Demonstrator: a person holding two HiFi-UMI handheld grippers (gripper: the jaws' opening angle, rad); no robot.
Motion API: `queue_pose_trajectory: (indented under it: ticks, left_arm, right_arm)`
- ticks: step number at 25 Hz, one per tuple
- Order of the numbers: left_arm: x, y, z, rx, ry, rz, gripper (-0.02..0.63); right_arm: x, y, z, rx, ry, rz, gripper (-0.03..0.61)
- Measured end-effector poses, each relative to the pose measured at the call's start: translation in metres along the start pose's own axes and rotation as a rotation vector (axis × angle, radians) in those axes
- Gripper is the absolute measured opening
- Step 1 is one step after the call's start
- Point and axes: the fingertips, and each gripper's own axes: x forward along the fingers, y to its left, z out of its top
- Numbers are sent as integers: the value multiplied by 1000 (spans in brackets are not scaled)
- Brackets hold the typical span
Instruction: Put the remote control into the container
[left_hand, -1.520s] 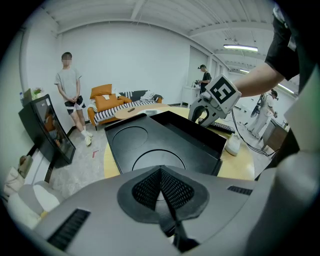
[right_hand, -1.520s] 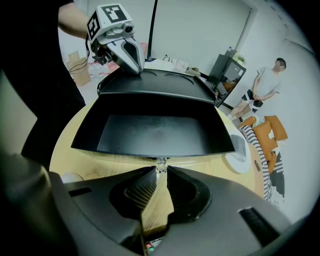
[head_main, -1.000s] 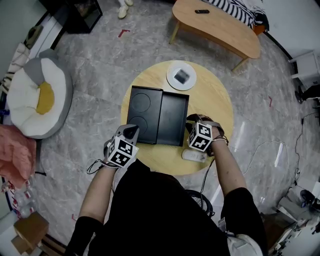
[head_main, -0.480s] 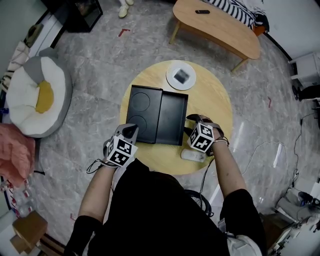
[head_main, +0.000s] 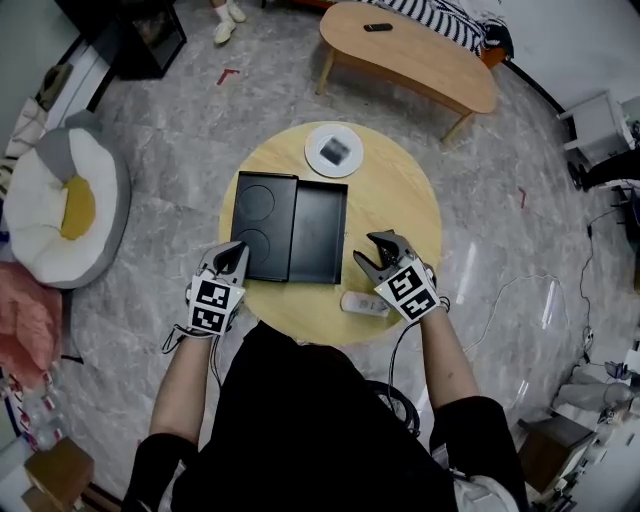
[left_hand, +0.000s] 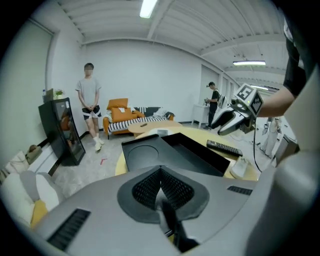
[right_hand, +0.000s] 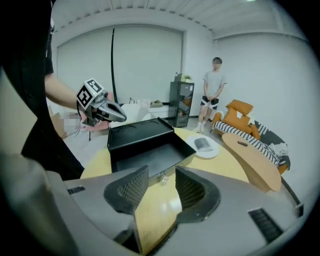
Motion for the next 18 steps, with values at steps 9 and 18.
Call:
queue_pose_trajectory:
  ticks: [9, 18]
  left_arm:
    - [-52, -32, 80, -98, -295, 6, 6]
    - [-88, -83, 121, -70, -425, -32, 6]
  right_arm:
    - [-84, 2, 28, 212, -315, -95, 172]
    - [-146, 9, 42, 184, -458, -197, 120]
